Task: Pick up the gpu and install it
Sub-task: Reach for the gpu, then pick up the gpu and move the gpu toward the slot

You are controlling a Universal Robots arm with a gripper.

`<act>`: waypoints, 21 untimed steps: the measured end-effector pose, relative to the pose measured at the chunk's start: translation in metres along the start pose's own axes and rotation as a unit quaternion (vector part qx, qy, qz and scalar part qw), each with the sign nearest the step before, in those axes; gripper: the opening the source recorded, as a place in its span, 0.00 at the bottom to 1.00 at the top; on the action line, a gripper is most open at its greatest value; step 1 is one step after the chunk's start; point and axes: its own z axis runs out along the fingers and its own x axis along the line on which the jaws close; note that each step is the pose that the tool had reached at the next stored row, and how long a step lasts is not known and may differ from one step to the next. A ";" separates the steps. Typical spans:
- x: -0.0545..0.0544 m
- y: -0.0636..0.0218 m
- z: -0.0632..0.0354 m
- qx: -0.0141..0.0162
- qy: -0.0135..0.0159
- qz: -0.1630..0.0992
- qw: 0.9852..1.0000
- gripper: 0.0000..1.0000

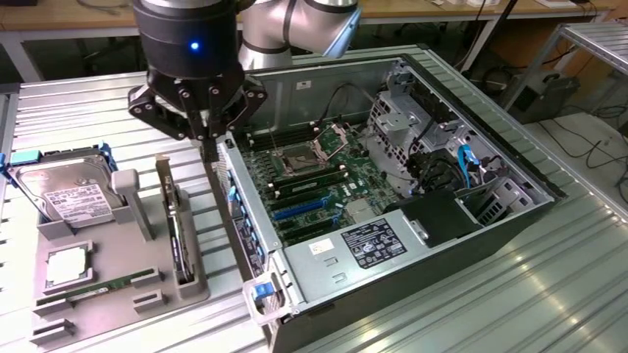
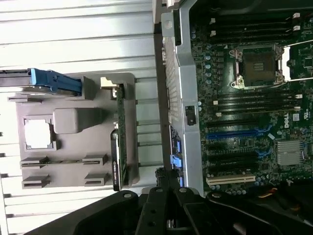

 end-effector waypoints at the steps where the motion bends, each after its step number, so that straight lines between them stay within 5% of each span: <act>1: 0.004 -0.0003 0.0015 0.000 0.000 0.000 1.000 0.11; 13: 0.055 -0.0027 0.0228 0.000 -0.001 0.003 1.000 0.11; 21: 0.058 -0.0027 0.0238 0.000 -0.001 0.004 1.000 0.11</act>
